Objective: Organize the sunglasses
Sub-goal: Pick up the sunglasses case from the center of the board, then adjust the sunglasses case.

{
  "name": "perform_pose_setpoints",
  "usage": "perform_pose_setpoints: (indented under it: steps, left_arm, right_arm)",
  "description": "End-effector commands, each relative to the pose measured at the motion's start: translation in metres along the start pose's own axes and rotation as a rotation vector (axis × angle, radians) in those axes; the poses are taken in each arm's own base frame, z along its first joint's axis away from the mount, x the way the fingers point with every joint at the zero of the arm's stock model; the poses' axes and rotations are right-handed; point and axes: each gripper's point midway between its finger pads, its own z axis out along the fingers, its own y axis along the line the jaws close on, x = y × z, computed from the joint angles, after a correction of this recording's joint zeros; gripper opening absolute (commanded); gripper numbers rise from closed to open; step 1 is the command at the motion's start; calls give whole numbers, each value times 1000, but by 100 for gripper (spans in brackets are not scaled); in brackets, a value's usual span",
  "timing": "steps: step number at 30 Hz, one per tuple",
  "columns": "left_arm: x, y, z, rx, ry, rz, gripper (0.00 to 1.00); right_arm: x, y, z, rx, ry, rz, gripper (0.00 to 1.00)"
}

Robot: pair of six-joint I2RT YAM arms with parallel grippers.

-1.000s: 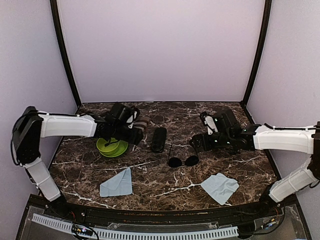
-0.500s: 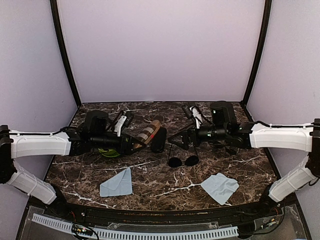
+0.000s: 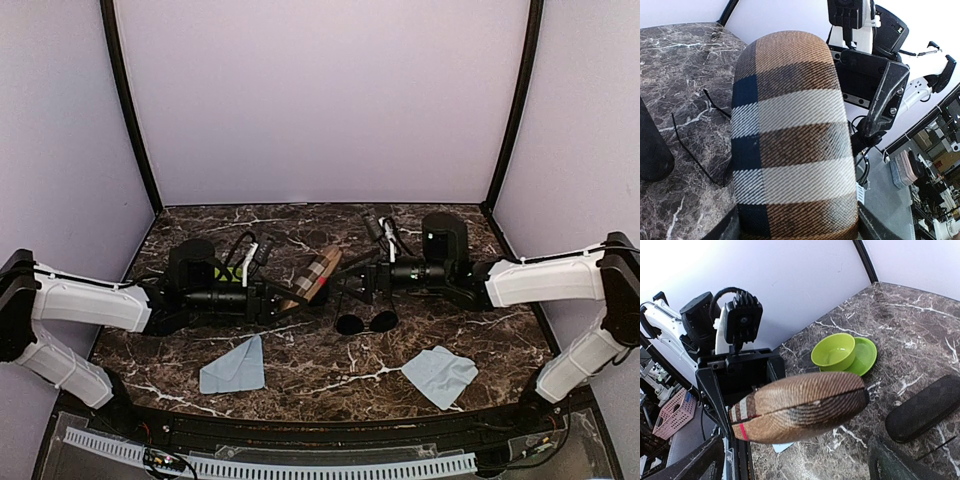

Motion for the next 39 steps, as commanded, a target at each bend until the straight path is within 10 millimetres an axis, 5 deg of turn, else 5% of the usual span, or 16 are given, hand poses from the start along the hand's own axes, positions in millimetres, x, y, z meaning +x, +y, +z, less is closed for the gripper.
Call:
perform_pose_setpoints:
  steps: [1, 7, 8, 35, 39]
  left_arm:
    - [-18, -22, 2, 78, -87, 35, 0]
    - [-15, -30, 6, 120, -88, 34, 0]
    - [-15, -31, 8, 122, -86, 33, 0]
    - [-6, -33, 15, 170, -71, 10, 0]
    - [-6, -34, 15, 176, -70, 11, 0]
  right_arm:
    - [-20, 14, 2, -68, -92, -64, 100]
    - [-18, 14, 6, -76, -98, -72, 100]
    - [-16, 20, 6, -118, -81, 65, 99]
    - [-13, 26, 8, -193, -98, 96, 59]
    - [-12, 25, 10, -197, -97, 104, 69]
